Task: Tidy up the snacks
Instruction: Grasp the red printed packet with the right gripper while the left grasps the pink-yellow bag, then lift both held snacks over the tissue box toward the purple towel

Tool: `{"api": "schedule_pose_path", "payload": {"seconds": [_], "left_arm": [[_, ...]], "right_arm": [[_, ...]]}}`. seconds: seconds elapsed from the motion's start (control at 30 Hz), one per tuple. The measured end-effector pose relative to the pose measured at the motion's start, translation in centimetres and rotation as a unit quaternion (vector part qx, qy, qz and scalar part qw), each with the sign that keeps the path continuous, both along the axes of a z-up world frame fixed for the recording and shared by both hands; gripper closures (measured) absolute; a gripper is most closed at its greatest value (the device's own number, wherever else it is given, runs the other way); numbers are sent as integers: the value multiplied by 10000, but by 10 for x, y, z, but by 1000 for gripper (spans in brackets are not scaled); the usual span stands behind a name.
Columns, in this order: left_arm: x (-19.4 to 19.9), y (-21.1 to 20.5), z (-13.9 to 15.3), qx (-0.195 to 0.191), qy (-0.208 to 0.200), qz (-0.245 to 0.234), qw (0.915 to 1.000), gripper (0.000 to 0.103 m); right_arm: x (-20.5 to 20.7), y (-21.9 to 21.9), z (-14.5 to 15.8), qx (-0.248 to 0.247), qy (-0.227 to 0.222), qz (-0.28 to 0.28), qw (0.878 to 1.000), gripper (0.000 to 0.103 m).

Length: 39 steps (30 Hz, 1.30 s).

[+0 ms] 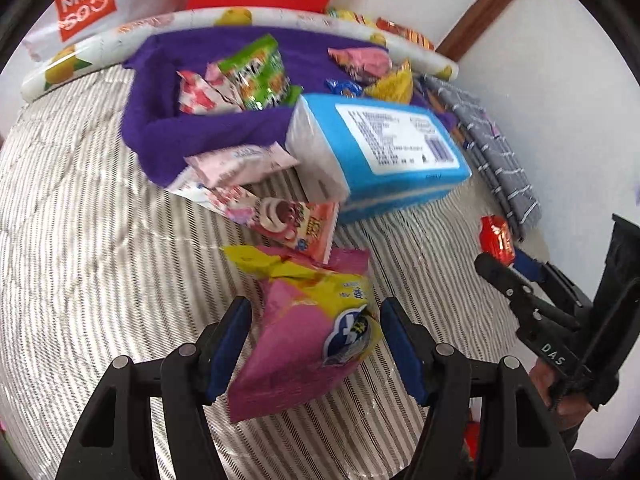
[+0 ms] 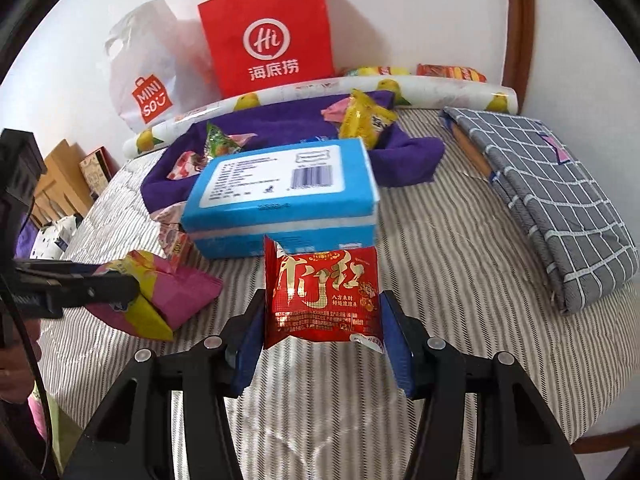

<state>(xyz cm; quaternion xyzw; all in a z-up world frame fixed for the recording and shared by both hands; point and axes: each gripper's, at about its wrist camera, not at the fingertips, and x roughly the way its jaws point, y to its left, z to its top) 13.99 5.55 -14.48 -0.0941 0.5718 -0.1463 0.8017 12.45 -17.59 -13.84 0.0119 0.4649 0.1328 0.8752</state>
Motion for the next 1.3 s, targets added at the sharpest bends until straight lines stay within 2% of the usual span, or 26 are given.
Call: {"api": "schedule_pose_path", "payload": {"seconds": [0.13, 0.33, 0.57, 1.3], "left_arm": [[0, -8, -2, 70, -37, -58, 10000, 40], [-6, -5, 8, 100, -238, -23, 9997, 52], [-13, 7, 17, -72, -375, 138, 9992, 54], [-34, 23, 76, -354, -1098, 359, 9927, 54]], "right_arm": [[-1, -7, -3, -8, 39, -63, 10000, 49], [-3, -10, 2, -39, 5, -59, 10000, 49], [-7, -9, 17, -4, -204, 5, 9998, 49], [-19, -11, 55, 44, -642, 20, 9979, 49]]}}
